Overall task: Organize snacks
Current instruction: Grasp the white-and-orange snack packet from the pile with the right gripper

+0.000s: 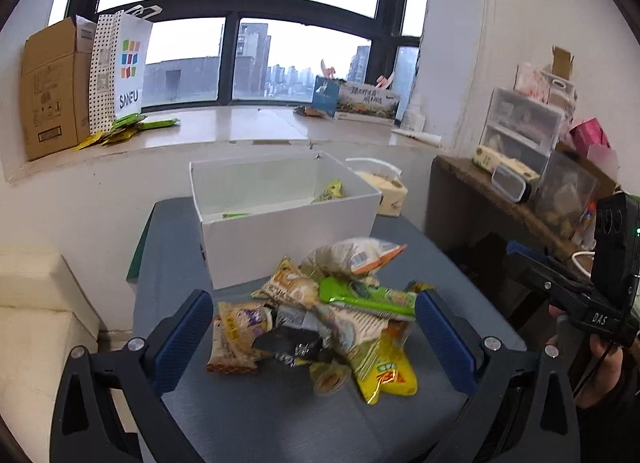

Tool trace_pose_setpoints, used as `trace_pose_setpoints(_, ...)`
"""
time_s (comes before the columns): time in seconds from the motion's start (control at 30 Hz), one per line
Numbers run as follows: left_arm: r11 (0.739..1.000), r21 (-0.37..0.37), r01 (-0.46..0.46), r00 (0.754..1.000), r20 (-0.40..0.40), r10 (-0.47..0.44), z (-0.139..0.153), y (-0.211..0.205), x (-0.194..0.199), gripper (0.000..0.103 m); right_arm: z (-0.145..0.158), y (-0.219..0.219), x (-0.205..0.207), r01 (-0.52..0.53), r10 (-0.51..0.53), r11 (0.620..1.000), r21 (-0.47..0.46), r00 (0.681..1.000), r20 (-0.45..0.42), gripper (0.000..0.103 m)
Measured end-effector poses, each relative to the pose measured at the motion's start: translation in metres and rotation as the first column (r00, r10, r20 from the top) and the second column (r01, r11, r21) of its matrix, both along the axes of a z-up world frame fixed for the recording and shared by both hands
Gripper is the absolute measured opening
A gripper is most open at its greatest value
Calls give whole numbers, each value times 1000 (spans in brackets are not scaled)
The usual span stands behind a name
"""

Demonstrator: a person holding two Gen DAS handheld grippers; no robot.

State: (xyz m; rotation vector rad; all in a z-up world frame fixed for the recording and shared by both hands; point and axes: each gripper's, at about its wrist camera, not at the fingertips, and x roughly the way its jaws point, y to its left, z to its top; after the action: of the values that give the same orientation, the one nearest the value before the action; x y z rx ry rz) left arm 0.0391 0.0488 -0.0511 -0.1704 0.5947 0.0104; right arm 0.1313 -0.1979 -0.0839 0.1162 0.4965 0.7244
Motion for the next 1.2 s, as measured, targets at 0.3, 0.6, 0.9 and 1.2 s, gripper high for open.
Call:
trace_pose_setpoints(0.3,1000,-26,13,999,-31,-14,-16,0,-2,103,-34,39,11,67,-64,980,-186,998,24,103)
trace_pose_setpoints(0.6,999,-48,17,999,-40,-19,-24,3,-4,103,-63,108,60,46,-37,932,-359,999,31,103)
trace_pose_setpoints(0.9,997,-75,-14,999,-47,11,-29,18,-6,103,-73,145,94,63,-59,916,-396,998,24,75)
trace_pose_setpoints(1.2,997,-73,-22,998,-67,17,-36,18,-4,103,-63,118,85,15,-32,948,-317,998,-48,41)
